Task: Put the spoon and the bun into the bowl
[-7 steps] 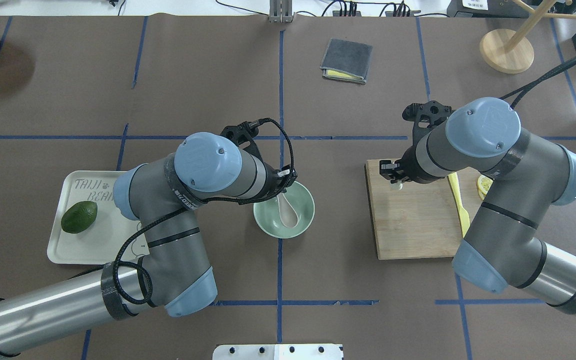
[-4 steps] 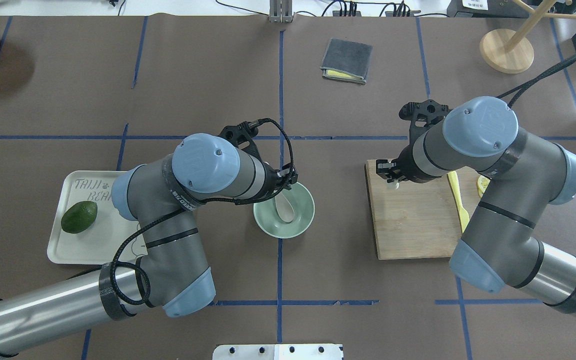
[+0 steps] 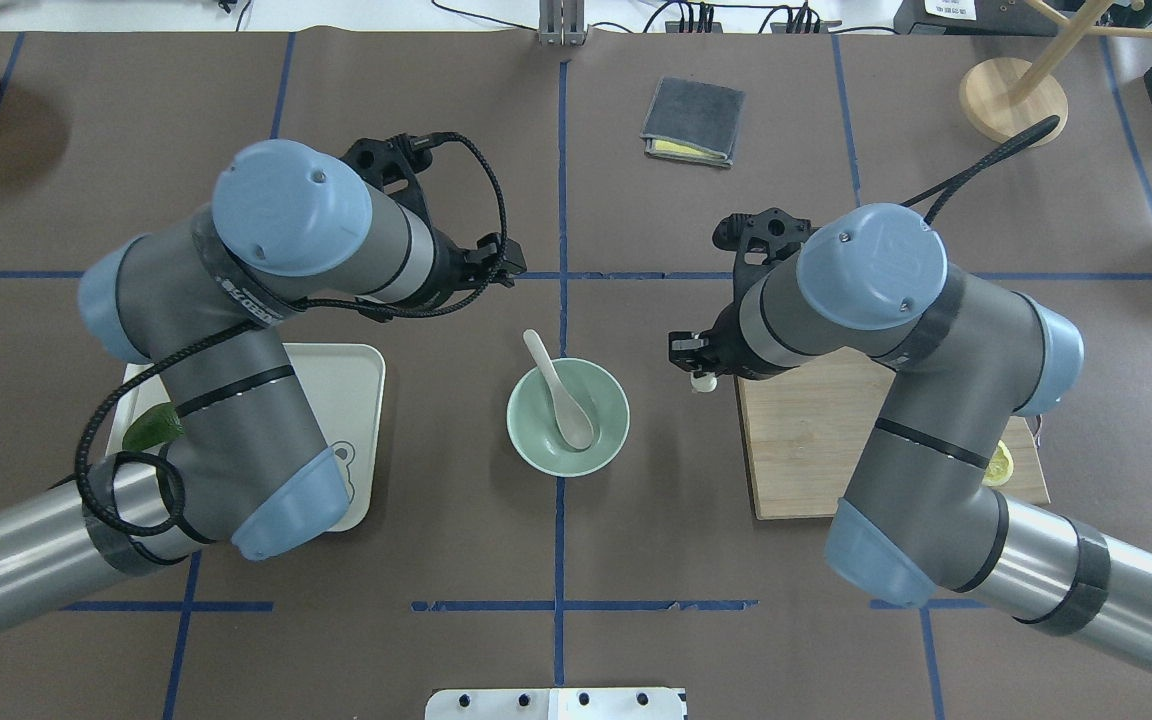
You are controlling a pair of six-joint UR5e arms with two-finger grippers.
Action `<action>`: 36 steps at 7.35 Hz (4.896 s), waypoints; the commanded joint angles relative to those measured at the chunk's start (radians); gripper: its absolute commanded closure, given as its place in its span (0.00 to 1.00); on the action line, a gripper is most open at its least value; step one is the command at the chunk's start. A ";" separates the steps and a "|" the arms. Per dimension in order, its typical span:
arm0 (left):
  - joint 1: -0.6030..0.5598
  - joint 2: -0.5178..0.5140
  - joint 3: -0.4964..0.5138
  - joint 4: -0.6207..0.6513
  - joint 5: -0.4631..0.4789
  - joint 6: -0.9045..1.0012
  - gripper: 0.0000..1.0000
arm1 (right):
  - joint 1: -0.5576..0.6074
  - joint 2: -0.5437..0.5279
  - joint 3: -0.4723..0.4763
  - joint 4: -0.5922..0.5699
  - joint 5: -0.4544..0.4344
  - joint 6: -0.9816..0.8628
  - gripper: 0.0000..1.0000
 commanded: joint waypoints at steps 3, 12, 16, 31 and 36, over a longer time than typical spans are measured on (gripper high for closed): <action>-0.174 0.150 -0.159 0.153 -0.010 0.376 0.00 | -0.098 0.136 -0.069 -0.001 -0.079 0.057 0.96; -0.510 0.337 -0.135 0.139 -0.159 0.954 0.00 | -0.125 0.244 -0.156 0.001 -0.101 0.134 0.00; -0.711 0.389 -0.040 0.139 -0.249 1.255 0.00 | -0.123 0.242 -0.153 0.001 -0.101 0.131 0.00; -0.893 0.687 0.143 0.035 -0.556 1.548 0.00 | 0.801 -0.454 0.017 -0.250 0.434 -1.233 0.00; -0.897 0.704 0.160 0.032 -0.551 1.550 0.00 | 1.023 -0.473 -0.268 -0.240 0.562 -1.529 0.00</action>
